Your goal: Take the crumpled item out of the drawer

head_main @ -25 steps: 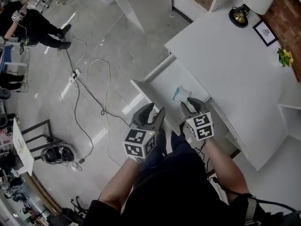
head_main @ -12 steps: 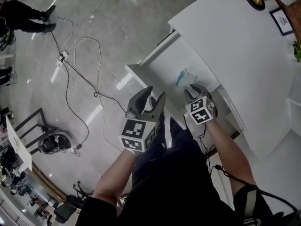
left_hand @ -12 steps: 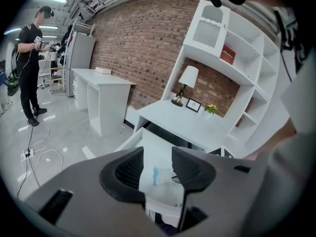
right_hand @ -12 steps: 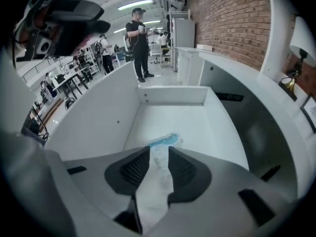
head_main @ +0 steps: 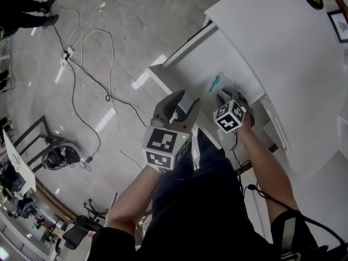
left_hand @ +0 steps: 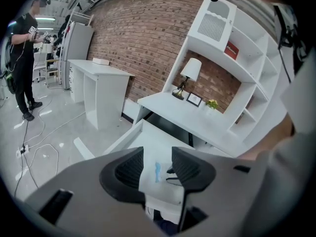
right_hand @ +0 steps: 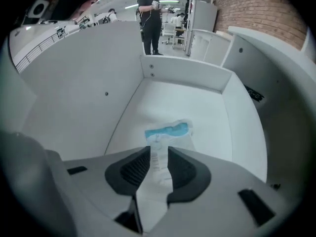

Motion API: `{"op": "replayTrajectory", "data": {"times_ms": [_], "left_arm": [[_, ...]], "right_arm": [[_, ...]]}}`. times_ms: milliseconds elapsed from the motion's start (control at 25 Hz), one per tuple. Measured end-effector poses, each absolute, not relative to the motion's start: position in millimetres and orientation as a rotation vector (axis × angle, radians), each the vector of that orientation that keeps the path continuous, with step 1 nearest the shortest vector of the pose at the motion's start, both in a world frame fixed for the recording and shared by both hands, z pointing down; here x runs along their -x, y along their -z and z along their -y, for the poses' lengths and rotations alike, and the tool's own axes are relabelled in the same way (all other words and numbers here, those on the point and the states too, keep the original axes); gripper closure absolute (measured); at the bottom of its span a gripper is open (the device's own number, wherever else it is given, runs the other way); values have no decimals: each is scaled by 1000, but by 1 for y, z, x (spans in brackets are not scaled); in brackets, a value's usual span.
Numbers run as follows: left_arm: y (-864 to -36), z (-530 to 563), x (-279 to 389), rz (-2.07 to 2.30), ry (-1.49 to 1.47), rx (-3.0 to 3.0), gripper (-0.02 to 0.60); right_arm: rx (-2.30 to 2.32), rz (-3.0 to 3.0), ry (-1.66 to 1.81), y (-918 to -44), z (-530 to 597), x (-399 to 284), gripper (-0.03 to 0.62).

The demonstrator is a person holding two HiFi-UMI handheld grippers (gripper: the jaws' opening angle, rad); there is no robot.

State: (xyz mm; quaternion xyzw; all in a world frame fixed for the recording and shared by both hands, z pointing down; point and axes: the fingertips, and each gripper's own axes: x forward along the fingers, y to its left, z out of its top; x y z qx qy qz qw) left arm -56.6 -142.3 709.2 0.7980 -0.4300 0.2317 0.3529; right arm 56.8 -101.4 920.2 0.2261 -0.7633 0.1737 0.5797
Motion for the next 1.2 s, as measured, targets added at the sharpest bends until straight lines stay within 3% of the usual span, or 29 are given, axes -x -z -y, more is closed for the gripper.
{"op": "replayTrajectory", "data": {"times_ms": [240,480,1200], "left_arm": [[-712,142,63,1114,-575,-2041,407],[-703,140,67,1129,-556,-2049,407],[-615,142,62,1191,-474,-2142,407]], "right_arm": [[-419,1713,-325,-938,95,-53,490],[-452,1730,-308,-928,102,-52,582],[-806,1968,-443,-782,130,-48,591]]}}
